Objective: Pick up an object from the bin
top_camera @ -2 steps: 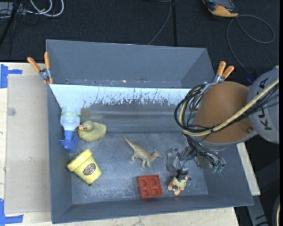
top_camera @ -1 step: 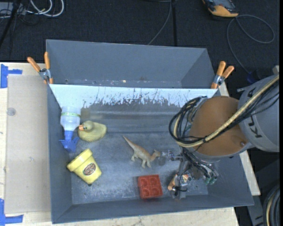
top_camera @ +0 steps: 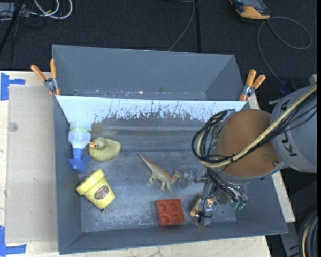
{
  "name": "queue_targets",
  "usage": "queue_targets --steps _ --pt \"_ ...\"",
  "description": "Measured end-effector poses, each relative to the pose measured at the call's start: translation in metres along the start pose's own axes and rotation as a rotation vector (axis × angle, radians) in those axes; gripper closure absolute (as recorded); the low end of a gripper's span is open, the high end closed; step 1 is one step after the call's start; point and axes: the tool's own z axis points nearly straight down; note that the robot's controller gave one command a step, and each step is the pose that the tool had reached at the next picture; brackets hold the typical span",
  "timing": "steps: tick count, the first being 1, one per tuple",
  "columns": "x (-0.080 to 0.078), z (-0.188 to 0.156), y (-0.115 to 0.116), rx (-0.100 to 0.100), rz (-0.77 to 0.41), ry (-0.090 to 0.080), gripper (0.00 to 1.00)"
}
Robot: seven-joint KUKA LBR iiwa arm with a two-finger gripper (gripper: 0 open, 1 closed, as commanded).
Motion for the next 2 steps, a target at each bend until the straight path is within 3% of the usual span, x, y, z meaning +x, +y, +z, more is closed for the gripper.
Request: queue_targets --steps 1,2 --pt "-0.013 0.019 0.028 0.002 -0.062 -0.001 0.0" --pt "-0.013 0.053 0.041 -0.003 -0.135 -0.003 0.0"
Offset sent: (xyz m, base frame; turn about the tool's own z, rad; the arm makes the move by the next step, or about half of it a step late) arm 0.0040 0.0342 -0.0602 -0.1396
